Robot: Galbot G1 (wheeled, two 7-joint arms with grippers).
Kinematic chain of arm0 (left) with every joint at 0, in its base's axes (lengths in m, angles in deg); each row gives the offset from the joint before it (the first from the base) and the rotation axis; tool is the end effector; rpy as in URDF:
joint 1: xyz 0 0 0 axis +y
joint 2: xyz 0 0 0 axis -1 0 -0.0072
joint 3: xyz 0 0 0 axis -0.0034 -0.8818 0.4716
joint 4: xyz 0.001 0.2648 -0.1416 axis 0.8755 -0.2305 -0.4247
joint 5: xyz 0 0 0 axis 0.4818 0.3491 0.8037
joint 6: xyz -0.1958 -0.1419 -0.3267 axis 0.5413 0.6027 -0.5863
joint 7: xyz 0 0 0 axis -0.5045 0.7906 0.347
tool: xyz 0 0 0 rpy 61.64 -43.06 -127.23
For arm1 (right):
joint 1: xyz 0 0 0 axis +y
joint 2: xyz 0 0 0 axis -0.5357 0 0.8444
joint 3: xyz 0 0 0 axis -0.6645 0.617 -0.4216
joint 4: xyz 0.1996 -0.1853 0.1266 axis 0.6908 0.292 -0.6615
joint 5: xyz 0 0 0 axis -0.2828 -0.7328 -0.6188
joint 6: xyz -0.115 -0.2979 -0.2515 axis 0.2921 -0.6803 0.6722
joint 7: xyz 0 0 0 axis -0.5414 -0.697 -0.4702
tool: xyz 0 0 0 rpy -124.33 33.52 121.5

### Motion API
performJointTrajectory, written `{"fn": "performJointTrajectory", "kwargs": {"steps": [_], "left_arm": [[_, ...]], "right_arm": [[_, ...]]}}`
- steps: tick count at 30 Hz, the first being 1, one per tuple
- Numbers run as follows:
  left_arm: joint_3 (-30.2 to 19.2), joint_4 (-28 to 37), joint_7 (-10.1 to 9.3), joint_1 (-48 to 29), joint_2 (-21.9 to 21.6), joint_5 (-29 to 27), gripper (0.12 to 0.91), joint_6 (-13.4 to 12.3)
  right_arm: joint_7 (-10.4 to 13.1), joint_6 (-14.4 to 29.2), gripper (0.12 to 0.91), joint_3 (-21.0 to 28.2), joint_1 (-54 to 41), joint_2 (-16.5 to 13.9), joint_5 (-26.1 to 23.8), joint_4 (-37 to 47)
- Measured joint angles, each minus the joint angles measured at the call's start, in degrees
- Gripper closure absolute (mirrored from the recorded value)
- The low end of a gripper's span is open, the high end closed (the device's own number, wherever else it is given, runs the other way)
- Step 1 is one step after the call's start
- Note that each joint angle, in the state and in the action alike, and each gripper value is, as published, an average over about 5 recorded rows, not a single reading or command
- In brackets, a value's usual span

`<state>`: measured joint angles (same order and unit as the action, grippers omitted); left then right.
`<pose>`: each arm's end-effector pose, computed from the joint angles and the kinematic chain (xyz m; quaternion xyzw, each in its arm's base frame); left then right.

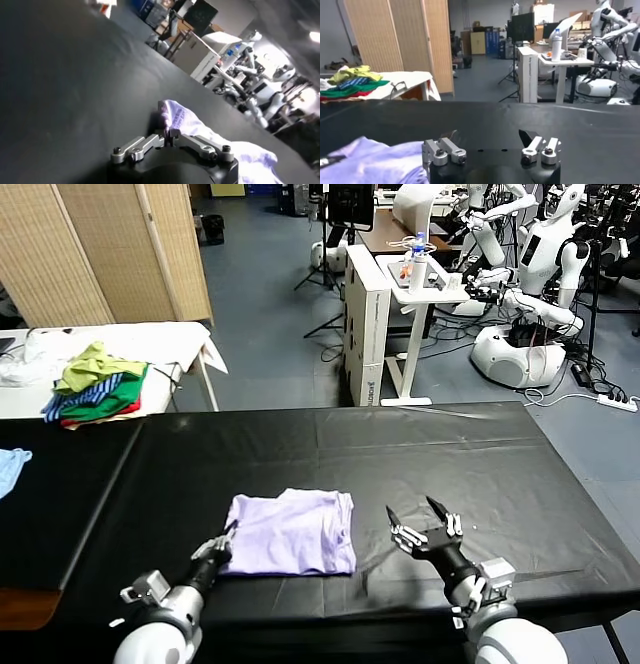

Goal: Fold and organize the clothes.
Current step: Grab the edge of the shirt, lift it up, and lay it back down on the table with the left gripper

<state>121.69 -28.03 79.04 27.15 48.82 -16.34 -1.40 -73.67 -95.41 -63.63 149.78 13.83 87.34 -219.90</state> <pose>0.2738 0.0457 -0.2809 -0.0281 -0.9618 0.2073 0.1767 0.2544 0.0068 -0.1830 0.1260 -0.9837 -0.0088 0.1279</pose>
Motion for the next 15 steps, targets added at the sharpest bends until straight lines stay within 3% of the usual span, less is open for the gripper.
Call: {"fn": "performJointTrajectory", "kwargs": {"steps": [7, 15], "left_arm": [[3.4, -3.2, -0.41, 2.3, -5.8, -10.4, 0.851, -0.9], [12.7, -5.9, -0.31, 6.3, -16.1, -11.2, 0.851, -1.3]], "right_arm": [[-0.1, 0.6, 0.118, 0.3, -0.6, 0.1, -1.0, 1.3], [-0.1, 1.0, 0.118, 1.4, -1.4, 0.7, -1.7, 2.9]]}}
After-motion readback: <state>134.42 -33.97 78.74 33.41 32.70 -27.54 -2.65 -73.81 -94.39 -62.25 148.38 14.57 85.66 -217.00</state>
